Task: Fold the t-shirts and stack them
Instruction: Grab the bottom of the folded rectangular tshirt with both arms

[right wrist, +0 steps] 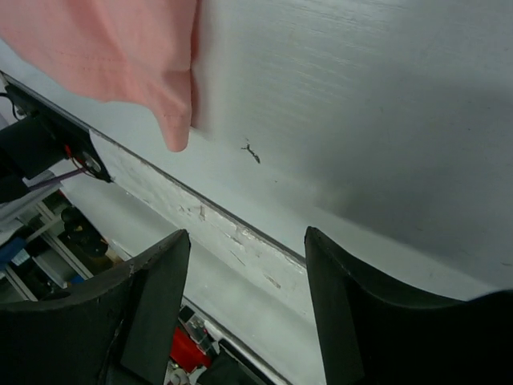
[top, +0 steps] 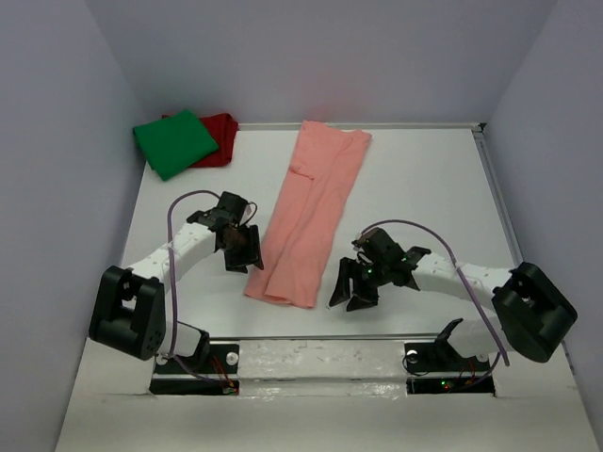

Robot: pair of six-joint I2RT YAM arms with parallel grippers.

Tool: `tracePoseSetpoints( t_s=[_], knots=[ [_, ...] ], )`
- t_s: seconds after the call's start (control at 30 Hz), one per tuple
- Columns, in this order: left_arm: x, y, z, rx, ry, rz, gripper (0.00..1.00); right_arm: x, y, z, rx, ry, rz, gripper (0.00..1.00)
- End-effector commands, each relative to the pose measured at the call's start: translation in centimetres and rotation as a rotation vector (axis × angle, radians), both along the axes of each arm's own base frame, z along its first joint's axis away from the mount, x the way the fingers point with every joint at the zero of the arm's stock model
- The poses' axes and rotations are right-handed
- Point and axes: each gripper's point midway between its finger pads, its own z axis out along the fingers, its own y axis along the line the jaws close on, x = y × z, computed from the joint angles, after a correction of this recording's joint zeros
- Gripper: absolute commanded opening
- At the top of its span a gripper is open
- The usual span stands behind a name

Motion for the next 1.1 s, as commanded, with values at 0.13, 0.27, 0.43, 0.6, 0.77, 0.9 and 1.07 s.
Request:
tracePoseSetpoints(
  t_s=[0.13, 0.27, 0.43, 0.6, 0.77, 0.9, 1.07],
  knots=[
    [-0.7, 0.1, 0.9, -0.032, -0.027, 0.025, 0.57, 1.9, 3.4, -0.2, 0.074, -0.094, -0.116, 0.65],
    [-1.4, 0.5, 0.4, -0.012, 0.012, 0.085, 0.57, 2.2, 5.2, -0.9, 0.066, -0.099, -0.099, 0.65],
    [-2.2, 0.8, 0.0, -0.025, 0.018, 0.167, 0.57, 2.4, 7.6, -1.1, 0.086, -0.107, -0.066, 0.65],
    [-2.2, 0.6, -0.1, -0.042, 0.027, 0.205, 0.57, 2.8, 8.4, -1.2, 0.085, -0.117, -0.057, 0.64],
    [-1.8, 0.6, -0.2, -0.038, 0.030, 0.221, 0.57, 3.1, 8.8, -1.2, 0.084, -0.121, -0.048, 0.16],
    [-1.8, 0.7, -0.4, -0.027, 0.040, 0.222, 0.57, 3.1, 8.6, -1.4, 0.060, -0.115, -0.045, 0.04],
    [-1.9, 0.8, -0.8, -0.016, 0.066, 0.223, 0.57, 3.1, 8.3, -1.4, 0.027, -0.114, -0.036, 0.00]
  ],
)
